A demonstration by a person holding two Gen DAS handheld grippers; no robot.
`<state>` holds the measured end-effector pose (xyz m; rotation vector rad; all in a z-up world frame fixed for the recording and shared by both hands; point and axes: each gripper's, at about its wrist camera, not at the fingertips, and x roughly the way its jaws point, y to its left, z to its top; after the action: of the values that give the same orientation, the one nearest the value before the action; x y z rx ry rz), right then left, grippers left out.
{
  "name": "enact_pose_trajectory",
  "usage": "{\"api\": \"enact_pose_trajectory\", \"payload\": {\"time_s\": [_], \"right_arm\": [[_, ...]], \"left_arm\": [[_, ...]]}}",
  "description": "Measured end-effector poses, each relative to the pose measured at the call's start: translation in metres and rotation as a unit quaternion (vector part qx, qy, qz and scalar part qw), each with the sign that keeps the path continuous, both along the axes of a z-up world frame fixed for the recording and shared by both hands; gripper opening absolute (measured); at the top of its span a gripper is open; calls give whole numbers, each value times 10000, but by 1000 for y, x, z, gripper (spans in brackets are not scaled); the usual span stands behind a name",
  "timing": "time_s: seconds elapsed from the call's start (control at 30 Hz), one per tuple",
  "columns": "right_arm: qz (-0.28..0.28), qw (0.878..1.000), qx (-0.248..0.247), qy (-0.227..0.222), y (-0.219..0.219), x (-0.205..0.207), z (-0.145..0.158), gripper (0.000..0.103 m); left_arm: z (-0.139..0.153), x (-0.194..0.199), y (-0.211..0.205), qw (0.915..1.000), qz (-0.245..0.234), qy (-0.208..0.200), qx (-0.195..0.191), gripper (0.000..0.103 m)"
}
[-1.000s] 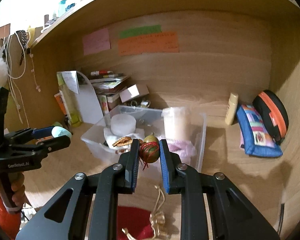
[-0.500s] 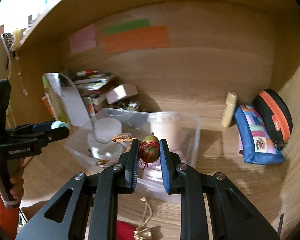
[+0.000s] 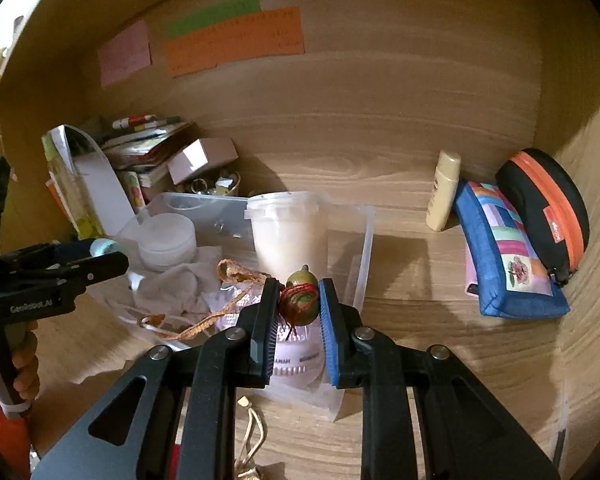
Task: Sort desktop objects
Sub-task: 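Grasp the pale blue tube with the left tool while the right tool grasps the gold bell, then drop the blue tube and the bell into the bin, opening both tools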
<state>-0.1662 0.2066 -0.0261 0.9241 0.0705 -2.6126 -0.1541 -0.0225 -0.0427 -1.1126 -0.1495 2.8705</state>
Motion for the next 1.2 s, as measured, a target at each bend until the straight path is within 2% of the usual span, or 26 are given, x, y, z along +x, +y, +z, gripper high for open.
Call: {"api": "enact_pose_trajectory", "payload": {"time_s": [0.2,0.53,0.6,0.73,0.83,0.9,0.93,1.2], "right_arm": [[-67,10000,50,-4,-2,-6,-1,18],[-202,9993,305,78,-12,-9,-4,20],[-279,9984,459,164,-14,-6,-4,26],[-242,9984,449,226,-13,-1,0,50],[-192,9986,433,230,-15,2,3,54],[-207,9984,448,265,-16,6,5,57],[-209,9985,427,271,-16,7,7,60],[-214,9978,446,442,-17,29,16,82]], "left_arm": [[-5,-7,7,9998,-160,-76,-65,73],[-13,-10,16,9987,-81,-94,-503,73],[-14,-10,19,9981,-116,-107,-588,73],[-14,-9,22,9980,-168,-124,-600,73],[-11,-6,21,9983,-199,-111,-535,76],[-9,-4,20,9986,-206,-123,-470,88],[-8,-2,19,9989,-210,-134,-405,90],[1,13,17,9988,-203,-80,-432,91]]}}
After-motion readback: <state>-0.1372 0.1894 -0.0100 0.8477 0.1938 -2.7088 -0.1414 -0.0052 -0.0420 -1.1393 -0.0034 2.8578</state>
